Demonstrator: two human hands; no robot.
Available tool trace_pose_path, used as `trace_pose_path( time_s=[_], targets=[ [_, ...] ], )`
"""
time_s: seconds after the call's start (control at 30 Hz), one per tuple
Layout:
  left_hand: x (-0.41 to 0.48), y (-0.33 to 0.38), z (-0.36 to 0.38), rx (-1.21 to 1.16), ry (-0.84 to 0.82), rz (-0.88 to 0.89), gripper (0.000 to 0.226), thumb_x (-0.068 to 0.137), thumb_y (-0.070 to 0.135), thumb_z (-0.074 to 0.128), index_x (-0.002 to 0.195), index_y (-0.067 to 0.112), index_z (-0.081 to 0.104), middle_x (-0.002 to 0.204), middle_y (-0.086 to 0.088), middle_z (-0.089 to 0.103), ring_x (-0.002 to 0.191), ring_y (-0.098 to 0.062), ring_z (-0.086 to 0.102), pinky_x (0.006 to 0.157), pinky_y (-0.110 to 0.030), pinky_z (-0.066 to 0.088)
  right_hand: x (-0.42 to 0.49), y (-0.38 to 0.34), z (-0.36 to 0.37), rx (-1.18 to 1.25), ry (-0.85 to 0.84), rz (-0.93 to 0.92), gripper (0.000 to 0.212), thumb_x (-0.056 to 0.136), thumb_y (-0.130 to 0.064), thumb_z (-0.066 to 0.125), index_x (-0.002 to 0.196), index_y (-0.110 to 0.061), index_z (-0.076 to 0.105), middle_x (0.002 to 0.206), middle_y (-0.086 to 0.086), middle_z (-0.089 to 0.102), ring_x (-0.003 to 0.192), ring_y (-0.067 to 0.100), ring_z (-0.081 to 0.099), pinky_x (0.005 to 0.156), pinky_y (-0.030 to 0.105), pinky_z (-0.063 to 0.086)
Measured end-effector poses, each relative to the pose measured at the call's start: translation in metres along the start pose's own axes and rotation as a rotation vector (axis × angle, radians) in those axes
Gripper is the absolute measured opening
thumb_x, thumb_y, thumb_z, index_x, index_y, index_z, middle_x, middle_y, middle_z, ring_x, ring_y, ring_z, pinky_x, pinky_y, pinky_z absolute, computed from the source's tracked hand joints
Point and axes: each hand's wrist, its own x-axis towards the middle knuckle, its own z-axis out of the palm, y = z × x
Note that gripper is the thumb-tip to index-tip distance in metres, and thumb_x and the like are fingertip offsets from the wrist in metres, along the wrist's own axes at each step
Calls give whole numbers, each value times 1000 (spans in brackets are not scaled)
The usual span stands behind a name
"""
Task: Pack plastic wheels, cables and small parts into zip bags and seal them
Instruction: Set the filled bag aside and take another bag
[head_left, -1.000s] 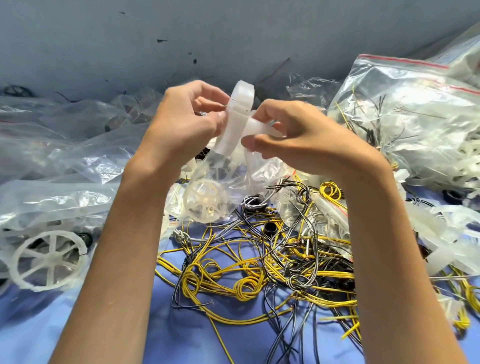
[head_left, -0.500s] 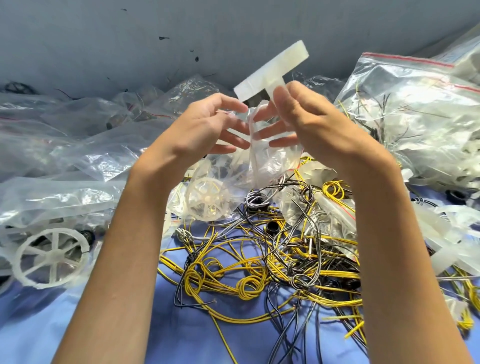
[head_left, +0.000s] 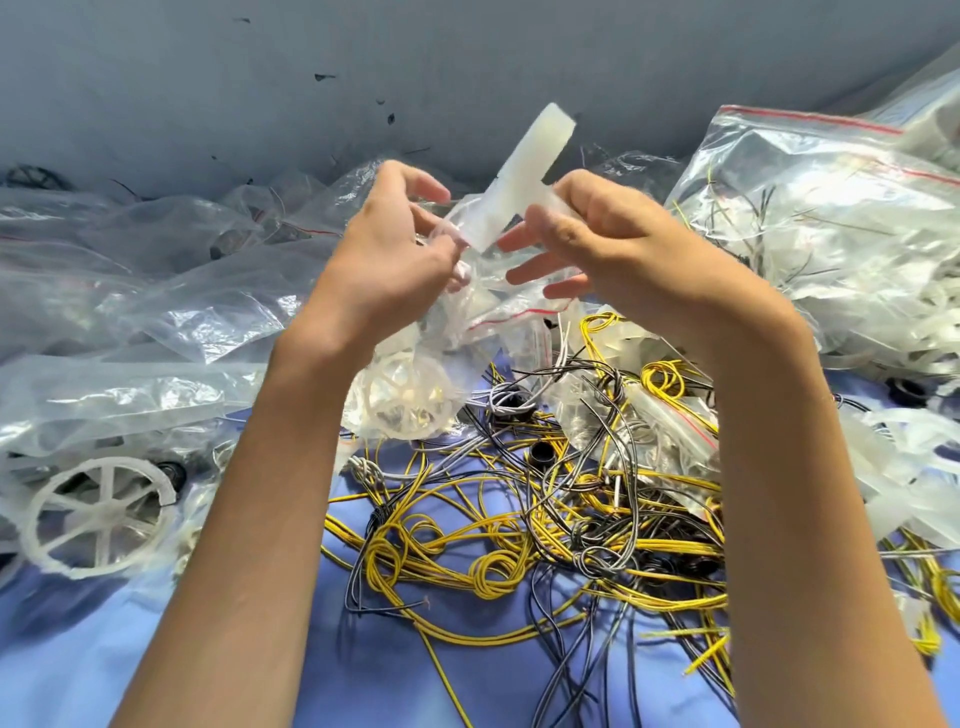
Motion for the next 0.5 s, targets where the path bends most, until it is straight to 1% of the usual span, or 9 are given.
trace_pose_path(
  time_s=[0.07, 0.1, 0.17, 0.23, 0.3, 0.37, 0.43, 0.47, 0.5],
  targets=[
    [-1, 1, -4, -26, 38, -15, 34, 88, -3, 45, 87, 30, 37, 82, 1, 59, 55, -7, 63, 61, -22, 50, -2, 1, -2, -26, -7, 16, 19, 97, -29, 51, 97, -10, 52, 108, 1, 68, 89, 12, 71, 84, 49, 55],
    [-1, 2, -6, -17, 49, -17, 35, 87, -5, 43, 86, 30, 37, 85, -1, 60, 54, -7, 63, 60, -21, 49, -3, 2, -3, -39, -5, 30, 21, 95, -27, 54, 97, -7, 54, 106, 5, 69, 84, 13, 72, 82, 49, 56],
    [-2, 5, -9, 31, 61, -10, 35, 84, -6, 42, 82, 29, 40, 93, -5, 64, 58, -12, 64, 63, -26, 51, -4, 3, -3, -91, 8, 48, 21, 90, -24, 63, 97, -4, 58, 94, 9, 71, 75, 12, 72, 76, 45, 59],
    [-4, 9, -9, 99, 55, 18, 33, 83, -4, 44, 77, 29, 47, 98, -7, 66, 64, -18, 66, 68, -31, 53, -4, 4, -3, -195, 18, 28, 15, 85, -22, 69, 92, -9, 64, 77, -1, 71, 64, 5, 71, 70, 34, 59],
    [-6, 14, -7, 169, 43, 65, 34, 82, -2, 46, 73, 30, 51, 97, -5, 66, 70, -19, 66, 67, -30, 51, -4, 2, -1, -268, 13, 19, 12, 83, -23, 71, 91, -14, 67, 68, -8, 70, 56, 0, 68, 66, 26, 57],
    [-7, 19, -4, 255, 42, 120, 34, 83, 1, 48, 72, 32, 55, 87, 4, 65, 75, -14, 64, 67, -24, 47, -4, 1, 0, -302, 11, 22, 11, 83, -23, 71, 91, -16, 68, 62, -10, 70, 54, -1, 67, 64, 20, 54],
    [-10, 24, 0, 342, 58, 156, 34, 82, 3, 49, 73, 33, 61, 67, 14, 58, 62, 0, 54, 59, -16, 39, -5, -1, 1, -309, 10, 18, 9, 83, -22, 70, 91, -18, 68, 63, -11, 70, 54, 0, 67, 64, 17, 52],
    [-11, 26, 1, 365, 63, 170, 34, 81, 2, 49, 75, 32, 65, 55, 18, 50, 56, -3, 48, 53, -14, 33, -5, -2, 1, -311, 6, 12, 8, 83, -21, 70, 92, -20, 68, 66, -9, 69, 55, 0, 67, 66, 18, 53],
    [-13, 29, 1, 377, 64, 178, 35, 80, 1, 50, 78, 31, 69, 48, 18, 43, 58, -5, 45, 51, -13, 30, -5, -3, 1, -318, 2, 12, 9, 83, -21, 69, 92, -23, 68, 72, -10, 68, 56, 1, 68, 69, 19, 54]
  ],
)
